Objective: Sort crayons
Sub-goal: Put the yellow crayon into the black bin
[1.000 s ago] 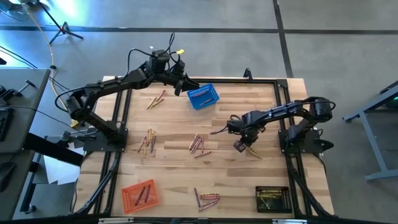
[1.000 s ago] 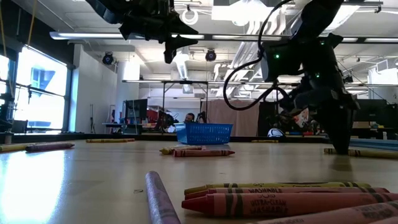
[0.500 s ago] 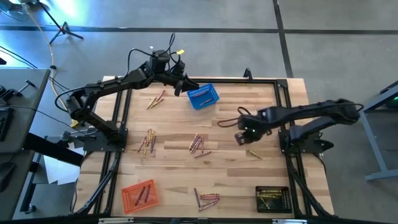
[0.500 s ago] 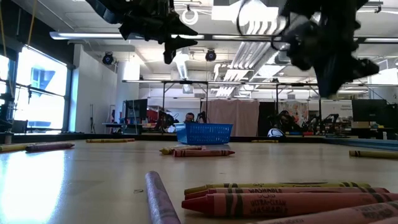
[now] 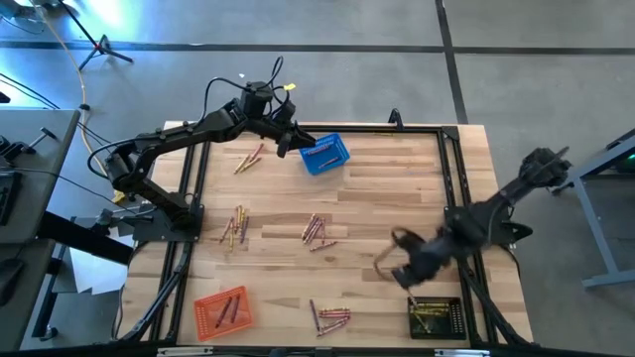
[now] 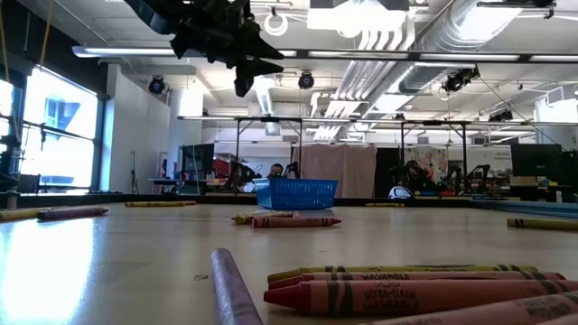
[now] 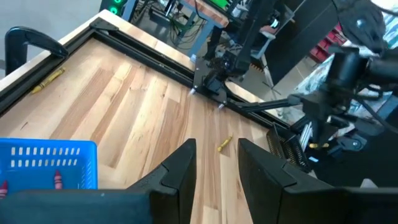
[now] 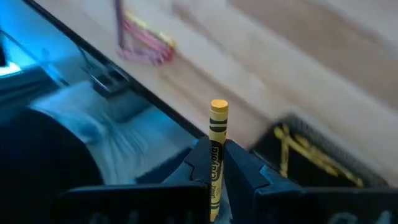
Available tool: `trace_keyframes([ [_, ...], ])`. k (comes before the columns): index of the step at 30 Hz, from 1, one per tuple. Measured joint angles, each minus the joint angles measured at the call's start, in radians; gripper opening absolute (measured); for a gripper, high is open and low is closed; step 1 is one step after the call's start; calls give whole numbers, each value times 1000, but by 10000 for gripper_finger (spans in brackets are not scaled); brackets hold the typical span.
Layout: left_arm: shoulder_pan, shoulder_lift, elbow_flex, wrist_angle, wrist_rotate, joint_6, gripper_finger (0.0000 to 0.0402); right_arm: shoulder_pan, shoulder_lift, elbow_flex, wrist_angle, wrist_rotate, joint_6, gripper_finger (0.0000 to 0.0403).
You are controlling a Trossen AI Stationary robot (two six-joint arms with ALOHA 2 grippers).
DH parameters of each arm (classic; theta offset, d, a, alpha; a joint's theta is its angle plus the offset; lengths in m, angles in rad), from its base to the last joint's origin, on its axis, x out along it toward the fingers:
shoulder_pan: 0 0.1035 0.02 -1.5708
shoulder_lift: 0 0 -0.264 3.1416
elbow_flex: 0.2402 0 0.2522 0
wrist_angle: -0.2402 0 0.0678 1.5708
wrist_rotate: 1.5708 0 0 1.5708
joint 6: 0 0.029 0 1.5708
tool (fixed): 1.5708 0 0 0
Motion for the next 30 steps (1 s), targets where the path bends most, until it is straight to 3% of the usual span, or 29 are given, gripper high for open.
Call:
trace_keyframes([
  [5, 1, 0, 0, 2, 0, 13, 103, 189, 71, 0, 8, -7, 82, 12],
  [9, 1, 0, 0, 3, 0, 43, 103, 273, 126, 0, 26, -10, 151, 12],
  [17, 1, 0, 0, 3, 0, 45, 103, 283, 216, 0, 65, -11, 155, 14],
  [30, 1, 0, 0, 3, -1, 43, 103, 283, 232, 0, 23, -18, 155, 72],
])
